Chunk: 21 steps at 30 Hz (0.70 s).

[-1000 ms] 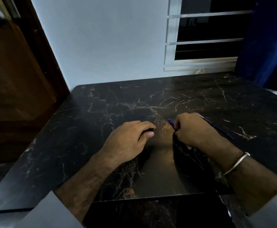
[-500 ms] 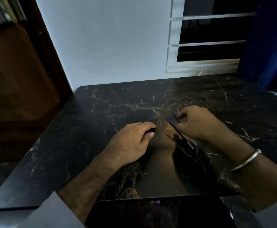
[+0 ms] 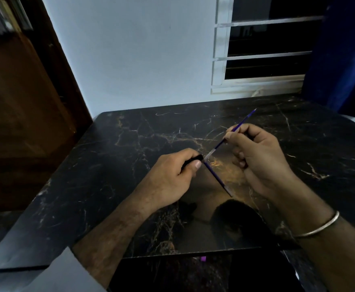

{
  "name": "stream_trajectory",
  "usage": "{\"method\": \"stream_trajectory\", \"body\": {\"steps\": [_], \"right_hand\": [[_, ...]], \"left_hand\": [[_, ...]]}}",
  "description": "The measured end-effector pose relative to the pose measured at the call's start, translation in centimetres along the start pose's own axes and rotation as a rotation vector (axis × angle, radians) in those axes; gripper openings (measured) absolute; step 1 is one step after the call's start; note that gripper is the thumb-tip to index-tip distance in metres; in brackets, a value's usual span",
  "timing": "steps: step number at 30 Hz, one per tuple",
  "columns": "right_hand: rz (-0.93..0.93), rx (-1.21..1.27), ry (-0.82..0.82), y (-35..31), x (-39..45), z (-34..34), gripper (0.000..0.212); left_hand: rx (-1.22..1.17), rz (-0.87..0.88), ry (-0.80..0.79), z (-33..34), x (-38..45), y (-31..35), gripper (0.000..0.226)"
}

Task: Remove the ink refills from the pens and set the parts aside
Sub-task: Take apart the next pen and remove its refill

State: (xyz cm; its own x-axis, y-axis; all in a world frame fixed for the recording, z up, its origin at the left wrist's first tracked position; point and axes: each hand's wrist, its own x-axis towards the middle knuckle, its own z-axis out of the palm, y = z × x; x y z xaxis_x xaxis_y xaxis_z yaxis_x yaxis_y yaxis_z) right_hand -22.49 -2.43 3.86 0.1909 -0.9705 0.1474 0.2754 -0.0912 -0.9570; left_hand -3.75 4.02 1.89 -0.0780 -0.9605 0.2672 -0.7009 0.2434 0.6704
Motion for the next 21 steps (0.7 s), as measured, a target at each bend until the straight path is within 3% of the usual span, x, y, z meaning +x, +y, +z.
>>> {"method": "stream_trajectory", "body": {"steps": [4,9,12,16,21], "right_hand": [[-0.021,0.042,0.03,-0.5,-0.1,0.0,0.019],[0.036,-0.052,-0.091,0.9,-1.5,1.6,0.002],[0.122,-0.204,-0.166,1.2,-1.6,1.6,0.024],[0.258,-0.184,-0.065,0.0,-0.4,-0.3,0.033],[0.153,-0.105,-0.128,-1.5,-0.4,-1.7,0.035]], "left_hand": [[-0.006,0.004,0.009,-0.1,-0.1,-0.2,0.012],[-0.046,0.031,0.021,0.4,0.3,-0.1,0.013],[-0.083,0.017,0.032,0.4,0.3,-0.3,0.015],[-0.12,-0.048,0.039,-0.1,0.0,-1.1,0.017],[-0.133,-0.029,0.054,0.0,0.1,-1.1,0.017]]}}
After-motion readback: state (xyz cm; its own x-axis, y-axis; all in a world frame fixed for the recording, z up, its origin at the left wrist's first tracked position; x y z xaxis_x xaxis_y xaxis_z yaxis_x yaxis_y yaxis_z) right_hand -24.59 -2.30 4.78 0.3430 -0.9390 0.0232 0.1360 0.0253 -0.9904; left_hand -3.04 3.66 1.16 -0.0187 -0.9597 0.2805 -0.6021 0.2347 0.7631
